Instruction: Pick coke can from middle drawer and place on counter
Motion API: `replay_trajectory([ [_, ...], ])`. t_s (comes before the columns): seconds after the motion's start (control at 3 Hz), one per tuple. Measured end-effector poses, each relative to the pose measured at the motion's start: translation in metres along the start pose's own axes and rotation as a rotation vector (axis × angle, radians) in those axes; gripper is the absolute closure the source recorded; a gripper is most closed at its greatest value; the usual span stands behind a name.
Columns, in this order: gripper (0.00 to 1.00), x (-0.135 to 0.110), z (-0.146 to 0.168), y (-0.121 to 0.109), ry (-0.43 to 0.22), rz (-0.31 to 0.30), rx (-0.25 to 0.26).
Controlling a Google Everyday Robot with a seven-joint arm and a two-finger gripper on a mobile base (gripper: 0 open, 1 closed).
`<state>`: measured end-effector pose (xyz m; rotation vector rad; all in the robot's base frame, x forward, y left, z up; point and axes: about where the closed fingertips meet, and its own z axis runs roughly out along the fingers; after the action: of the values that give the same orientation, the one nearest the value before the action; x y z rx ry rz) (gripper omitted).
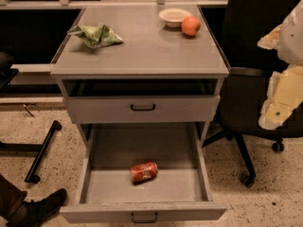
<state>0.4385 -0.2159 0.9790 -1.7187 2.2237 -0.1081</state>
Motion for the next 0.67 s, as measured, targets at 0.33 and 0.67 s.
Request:
replay_trajectory([
  [0.33,0.0,0.0,0.0,0.0,0.0,0.0,0.0],
  [0.67,0.0,0.004,0.034,-0.002,-0.025,0.002,-0.029],
])
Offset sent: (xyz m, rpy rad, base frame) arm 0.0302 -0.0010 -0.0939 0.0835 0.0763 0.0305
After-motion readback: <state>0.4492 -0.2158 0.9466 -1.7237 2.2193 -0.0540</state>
